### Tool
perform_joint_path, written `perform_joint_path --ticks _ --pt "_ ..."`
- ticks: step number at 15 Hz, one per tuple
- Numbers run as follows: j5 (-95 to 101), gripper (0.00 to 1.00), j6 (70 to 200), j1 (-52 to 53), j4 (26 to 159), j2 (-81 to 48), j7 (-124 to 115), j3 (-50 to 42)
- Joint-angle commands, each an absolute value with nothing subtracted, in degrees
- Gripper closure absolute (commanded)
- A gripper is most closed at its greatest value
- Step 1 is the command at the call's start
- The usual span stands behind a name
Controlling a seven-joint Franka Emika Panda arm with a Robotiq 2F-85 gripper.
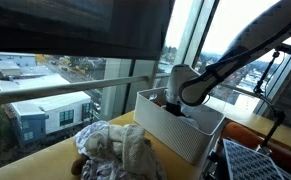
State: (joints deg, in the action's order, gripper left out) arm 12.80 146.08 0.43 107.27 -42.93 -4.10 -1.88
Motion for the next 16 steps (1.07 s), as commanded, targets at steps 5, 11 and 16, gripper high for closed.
perform_joint_path --ticks 5,11,16 --pt "7.4 0.56 142.9 -0.5 108.9 -37.6 -1.7 -1.1" --pt "1.5 0.94 140.2 -1.8 116.6 -24.7 -1.5 -0.6" --pt "0.7 0.93 135.9 -2.0 119.9 -12.5 -1.9 -1.4"
